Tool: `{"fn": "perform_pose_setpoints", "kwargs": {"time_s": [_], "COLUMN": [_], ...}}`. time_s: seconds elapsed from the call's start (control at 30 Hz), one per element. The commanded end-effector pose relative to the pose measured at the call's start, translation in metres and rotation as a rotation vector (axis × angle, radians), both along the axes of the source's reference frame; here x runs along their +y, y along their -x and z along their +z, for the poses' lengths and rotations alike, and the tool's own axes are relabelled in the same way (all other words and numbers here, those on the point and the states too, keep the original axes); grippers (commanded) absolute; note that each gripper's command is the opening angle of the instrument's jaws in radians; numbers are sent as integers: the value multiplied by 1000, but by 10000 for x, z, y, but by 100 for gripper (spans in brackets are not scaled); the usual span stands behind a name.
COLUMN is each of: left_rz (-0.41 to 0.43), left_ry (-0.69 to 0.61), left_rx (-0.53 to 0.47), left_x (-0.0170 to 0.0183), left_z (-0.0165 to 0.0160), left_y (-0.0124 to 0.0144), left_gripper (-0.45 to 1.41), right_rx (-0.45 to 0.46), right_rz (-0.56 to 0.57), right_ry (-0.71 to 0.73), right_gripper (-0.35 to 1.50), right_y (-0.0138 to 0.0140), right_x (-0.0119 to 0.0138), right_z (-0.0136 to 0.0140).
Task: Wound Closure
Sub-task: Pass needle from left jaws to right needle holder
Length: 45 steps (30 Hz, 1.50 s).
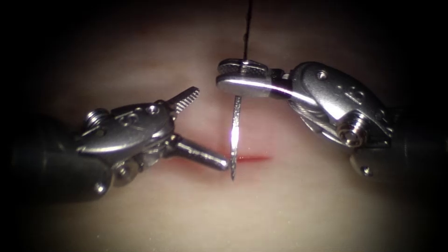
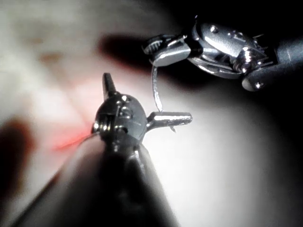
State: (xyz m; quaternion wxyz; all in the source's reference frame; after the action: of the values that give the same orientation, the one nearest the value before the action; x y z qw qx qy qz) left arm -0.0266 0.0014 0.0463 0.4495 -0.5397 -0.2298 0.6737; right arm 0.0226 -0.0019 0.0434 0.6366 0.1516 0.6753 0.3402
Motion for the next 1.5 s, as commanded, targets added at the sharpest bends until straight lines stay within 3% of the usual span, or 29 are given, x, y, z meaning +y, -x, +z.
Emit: {"fn": "perform_pose_setpoints", "kwargs": {"time_s": [0.03,0.33,0.63,0.7,0.77,0.83,1.17,1.3,1.33,1.5], "left_rz": [-2,-10,1,3,9,17,29,24,24,9], "left_ry": [-5,-25,-67,-74,-77,-75,-152,-156,-157,-151], "left_rx": [-1,-81,-127,-133,-142,-160,-255,-250,-250,-253], "left_x": [-2,0,-7,-9,-11,-12,-14,-10,-10,-8], "left_z": [6,12,38,41,42,40,19,17,17,19], "left_y": [6,23,27,26,26,26,25,17,15,7], "left_gripper": [118,98,93,76,27,-45,-45,-45,-45,-45], "right_rx": [3,1,17,18,20,21,7,5,7,0], "right_rz": [-1,6,22,24,23,26,-2,-6,-7,-28], "right_ry": [3,42,76,81,81,87,83,86,87,93], "right_gripper": [-35,-35,-35,-35,-35,-35,-35,20,42,66], "right_y": [-8,-9,-10,-10,-11,-12,-14,-15,-15,-16], "right_x": [-1,-1,2,2,1,1,0,-6,-8,-15], "right_z": [4,0,-11,-13,-14,-14,-14,-15,-16,-19]}}
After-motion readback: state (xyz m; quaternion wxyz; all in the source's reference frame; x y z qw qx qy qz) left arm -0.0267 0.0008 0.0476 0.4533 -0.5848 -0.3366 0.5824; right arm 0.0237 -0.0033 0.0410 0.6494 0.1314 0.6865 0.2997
